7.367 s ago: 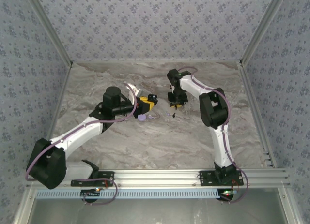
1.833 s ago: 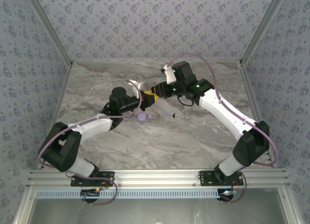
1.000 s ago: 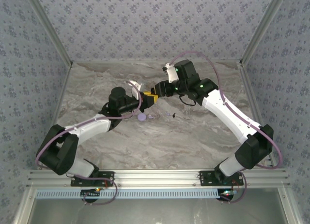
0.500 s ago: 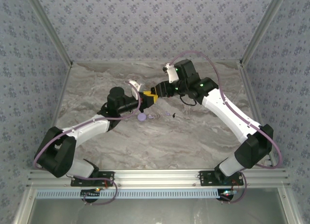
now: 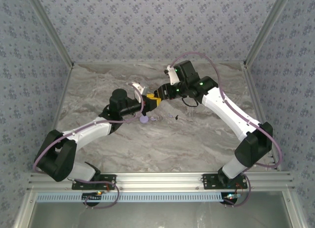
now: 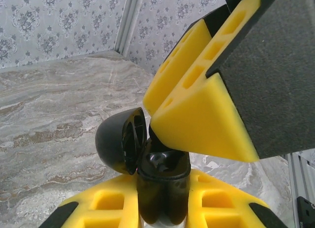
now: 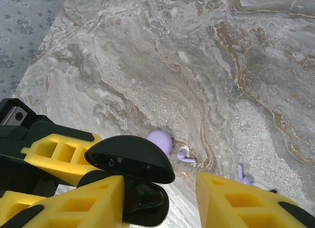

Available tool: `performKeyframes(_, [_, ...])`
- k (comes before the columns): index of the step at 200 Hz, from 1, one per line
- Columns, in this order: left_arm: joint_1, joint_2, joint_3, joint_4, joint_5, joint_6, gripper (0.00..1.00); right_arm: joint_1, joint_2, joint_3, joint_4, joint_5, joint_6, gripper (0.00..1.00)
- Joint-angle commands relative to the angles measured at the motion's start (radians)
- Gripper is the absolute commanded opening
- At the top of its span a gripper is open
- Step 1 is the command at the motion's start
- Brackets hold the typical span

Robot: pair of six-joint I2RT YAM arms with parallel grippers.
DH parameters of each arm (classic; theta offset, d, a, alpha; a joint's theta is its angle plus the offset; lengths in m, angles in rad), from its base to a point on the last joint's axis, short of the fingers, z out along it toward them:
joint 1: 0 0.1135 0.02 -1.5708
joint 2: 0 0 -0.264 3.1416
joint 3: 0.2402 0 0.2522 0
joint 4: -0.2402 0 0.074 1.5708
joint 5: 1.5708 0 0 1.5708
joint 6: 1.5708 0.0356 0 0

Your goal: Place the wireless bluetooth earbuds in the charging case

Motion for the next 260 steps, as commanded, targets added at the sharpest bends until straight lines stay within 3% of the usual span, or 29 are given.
performKeyframes(1, [-0.005,-0.032,0.029,0.008,0.008,0.023,0.19,0.005,0.013,0.043,-0.054,0.036,-0.003,0.44])
performKeyframes(69, [-0.004,-0.038,0.028,-0.044,-0.025,0.048,0.19,0.008,-0.022,0.042,-0.021,-0.008,-0.010,0.51])
performKeyframes(143, [-0.005,-0.076,0.031,-0.143,-0.070,0.093,0.19,-0.067,-0.043,-0.016,-0.075,0.138,0.037,0.49])
performKeyframes(189, [-0.004,-0.123,0.031,-0.222,-0.079,0.125,0.19,-0.137,-0.039,-0.123,-0.095,0.122,0.069,0.50])
performKeyframes(260, [-0.005,-0.174,0.046,-0.333,-0.075,0.151,0.19,-0.142,0.070,-0.248,-0.093,0.093,0.113,0.43])
